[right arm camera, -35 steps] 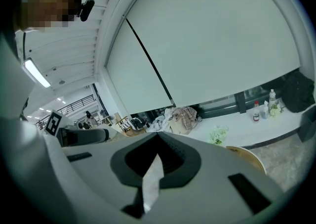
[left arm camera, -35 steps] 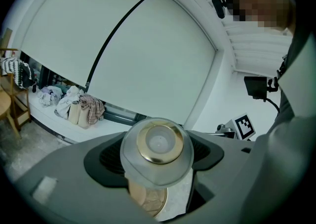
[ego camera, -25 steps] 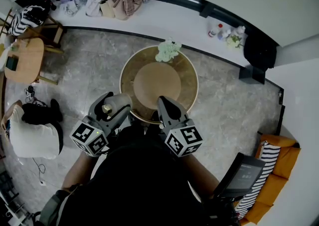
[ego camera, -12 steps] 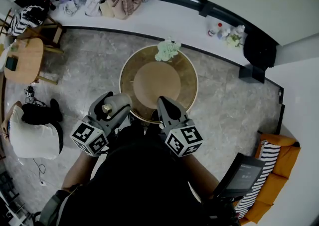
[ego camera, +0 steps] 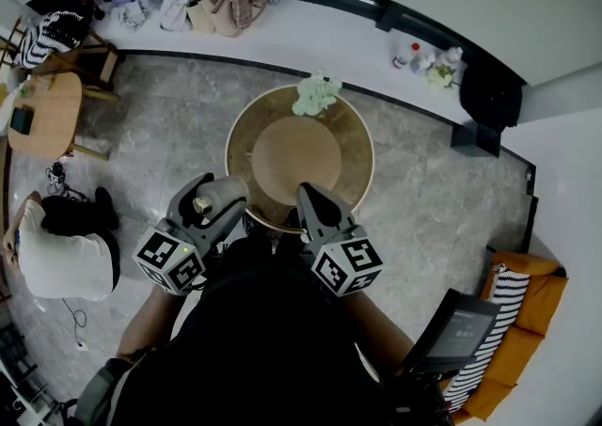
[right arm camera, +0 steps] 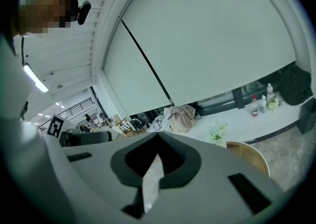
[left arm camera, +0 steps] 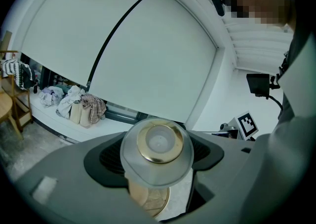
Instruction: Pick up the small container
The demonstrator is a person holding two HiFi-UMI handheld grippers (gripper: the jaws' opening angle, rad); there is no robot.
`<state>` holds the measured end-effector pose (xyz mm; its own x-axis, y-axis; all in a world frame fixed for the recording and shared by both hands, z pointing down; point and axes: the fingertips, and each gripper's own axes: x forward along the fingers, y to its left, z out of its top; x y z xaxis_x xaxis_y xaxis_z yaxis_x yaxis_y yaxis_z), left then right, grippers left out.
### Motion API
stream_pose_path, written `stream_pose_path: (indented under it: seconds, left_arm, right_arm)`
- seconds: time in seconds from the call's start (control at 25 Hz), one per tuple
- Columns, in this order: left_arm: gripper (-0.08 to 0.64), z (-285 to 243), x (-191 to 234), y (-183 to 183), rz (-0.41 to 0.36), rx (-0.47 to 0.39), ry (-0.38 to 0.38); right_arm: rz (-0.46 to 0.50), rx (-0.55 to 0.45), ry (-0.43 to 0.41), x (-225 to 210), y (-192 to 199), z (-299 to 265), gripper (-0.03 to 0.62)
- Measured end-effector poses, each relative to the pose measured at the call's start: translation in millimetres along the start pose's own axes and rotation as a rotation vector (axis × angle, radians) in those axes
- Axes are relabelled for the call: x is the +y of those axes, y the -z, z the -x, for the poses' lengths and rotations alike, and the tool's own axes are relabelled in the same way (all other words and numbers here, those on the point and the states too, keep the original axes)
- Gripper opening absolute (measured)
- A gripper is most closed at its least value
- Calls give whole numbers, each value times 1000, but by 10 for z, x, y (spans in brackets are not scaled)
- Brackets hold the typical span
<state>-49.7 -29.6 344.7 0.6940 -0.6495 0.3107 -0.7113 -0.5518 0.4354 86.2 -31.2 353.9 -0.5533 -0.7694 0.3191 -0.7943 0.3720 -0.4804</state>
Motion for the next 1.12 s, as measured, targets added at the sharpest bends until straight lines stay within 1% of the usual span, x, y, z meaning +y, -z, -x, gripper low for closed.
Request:
stream_pose_path:
  seconds: [0.36, 1.12]
  left_arm:
    - [337, -16, -6, -22, -1, 1, 4]
    - [337, -21, 0, 60, -4, 8, 3]
  right_arm:
    - [-2, 2, -4, 10, 10, 2, -3]
    - [-9, 6, -3, -5, 52, 28, -2]
